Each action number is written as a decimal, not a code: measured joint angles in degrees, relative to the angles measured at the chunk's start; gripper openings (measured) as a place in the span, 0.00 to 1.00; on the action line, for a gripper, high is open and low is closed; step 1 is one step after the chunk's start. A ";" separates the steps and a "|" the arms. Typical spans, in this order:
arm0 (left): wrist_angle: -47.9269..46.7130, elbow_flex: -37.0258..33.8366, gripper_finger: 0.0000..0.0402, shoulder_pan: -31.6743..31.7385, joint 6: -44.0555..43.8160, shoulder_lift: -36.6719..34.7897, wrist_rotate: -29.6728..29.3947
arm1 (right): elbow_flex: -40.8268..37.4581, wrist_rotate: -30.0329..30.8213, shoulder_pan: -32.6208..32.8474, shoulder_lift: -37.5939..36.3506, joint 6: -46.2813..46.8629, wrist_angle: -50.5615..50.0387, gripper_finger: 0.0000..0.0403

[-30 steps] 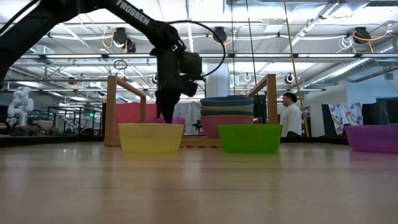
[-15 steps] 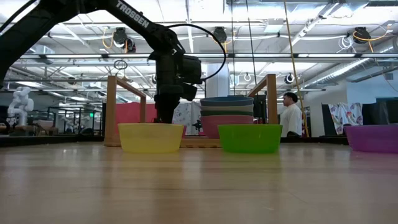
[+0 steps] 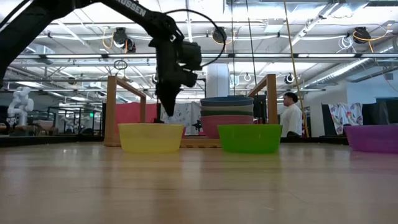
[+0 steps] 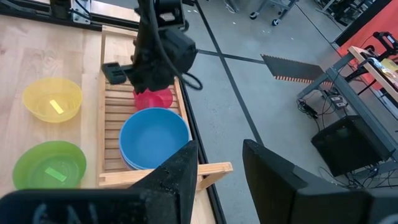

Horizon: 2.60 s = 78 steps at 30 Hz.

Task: Place and stack bowls onto a shelf
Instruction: Stack the violet bowl into the red bowl on the shelf

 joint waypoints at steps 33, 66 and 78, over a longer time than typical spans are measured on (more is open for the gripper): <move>-10.41 1.04 0.13 -8.02 -9.19 -35.31 0.97 | -1.96 -5.72 11.64 6.71 17.15 -24.87 0.30; -15.78 1.01 0.13 -7.85 -5.13 -36.21 0.91 | -52.52 -5.95 11.15 5.77 16.07 -3.12 0.30; -15.82 1.01 0.13 -7.85 -6.66 -36.21 1.00 | -56.27 -5.99 3.67 5.77 10.66 0.54 0.30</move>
